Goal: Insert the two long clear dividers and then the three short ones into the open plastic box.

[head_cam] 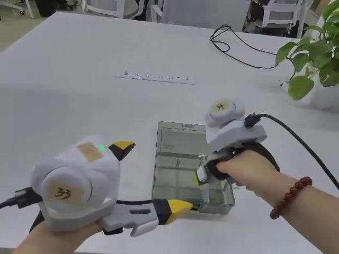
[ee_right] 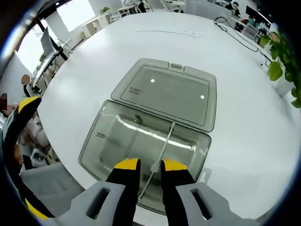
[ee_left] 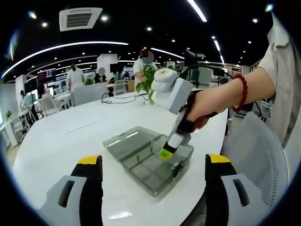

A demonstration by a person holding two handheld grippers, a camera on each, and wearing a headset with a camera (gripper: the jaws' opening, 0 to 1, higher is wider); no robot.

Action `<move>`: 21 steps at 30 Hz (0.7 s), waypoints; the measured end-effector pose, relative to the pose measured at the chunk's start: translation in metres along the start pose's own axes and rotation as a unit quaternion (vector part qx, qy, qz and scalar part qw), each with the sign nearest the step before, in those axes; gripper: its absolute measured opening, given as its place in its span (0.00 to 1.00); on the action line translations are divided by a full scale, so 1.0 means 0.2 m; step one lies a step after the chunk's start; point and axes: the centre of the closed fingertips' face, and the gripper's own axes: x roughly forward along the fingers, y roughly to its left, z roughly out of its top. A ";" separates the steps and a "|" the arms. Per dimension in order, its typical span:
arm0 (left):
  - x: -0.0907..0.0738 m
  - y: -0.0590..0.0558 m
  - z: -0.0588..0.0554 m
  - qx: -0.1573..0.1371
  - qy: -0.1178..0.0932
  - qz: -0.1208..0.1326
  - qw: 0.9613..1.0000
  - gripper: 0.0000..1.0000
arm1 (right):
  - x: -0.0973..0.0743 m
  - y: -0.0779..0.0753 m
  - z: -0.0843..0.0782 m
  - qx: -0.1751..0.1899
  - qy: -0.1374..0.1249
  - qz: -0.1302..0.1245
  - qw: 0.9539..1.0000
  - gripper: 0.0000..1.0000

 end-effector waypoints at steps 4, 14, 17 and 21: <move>-0.02 0.01 0.00 -0.004 0.000 0.006 1.000 0.92 | -0.03 0.02 0.01 -0.013 -0.019 0.010 1.000 0.24; -0.05 0.02 0.01 -0.005 0.004 0.019 1.000 0.92 | -0.16 0.09 0.06 -0.071 -0.088 0.054 0.992 0.41; -0.06 0.03 0.01 -0.003 0.006 0.022 1.000 0.92 | -0.20 0.09 0.07 -0.081 -0.107 0.062 0.989 0.47; -0.07 0.03 0.00 -0.005 0.009 0.025 1.000 0.92 | -0.25 0.11 0.09 -0.089 -0.135 0.080 0.983 0.56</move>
